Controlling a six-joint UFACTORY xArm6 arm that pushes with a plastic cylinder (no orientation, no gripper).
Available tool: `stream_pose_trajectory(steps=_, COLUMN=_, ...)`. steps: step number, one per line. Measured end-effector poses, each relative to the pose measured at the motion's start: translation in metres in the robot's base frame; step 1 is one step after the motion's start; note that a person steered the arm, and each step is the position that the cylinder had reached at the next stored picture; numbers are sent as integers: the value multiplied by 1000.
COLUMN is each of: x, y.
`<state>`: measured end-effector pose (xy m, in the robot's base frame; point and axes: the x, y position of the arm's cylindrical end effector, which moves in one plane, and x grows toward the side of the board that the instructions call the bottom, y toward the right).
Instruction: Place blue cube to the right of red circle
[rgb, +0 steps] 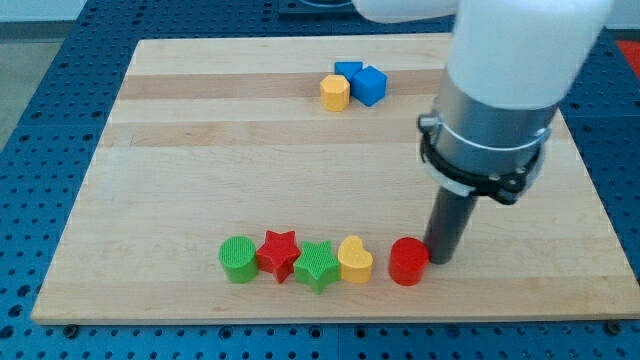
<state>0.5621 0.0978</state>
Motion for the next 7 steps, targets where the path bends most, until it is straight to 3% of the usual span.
stream_pose_trajectory(steps=2, x=-2, y=-9)
stream_pose_trajectory(steps=3, x=-46, y=15)
stream_pose_trajectory(steps=5, x=-175, y=71)
stream_pose_trajectory(steps=7, x=-296, y=65)
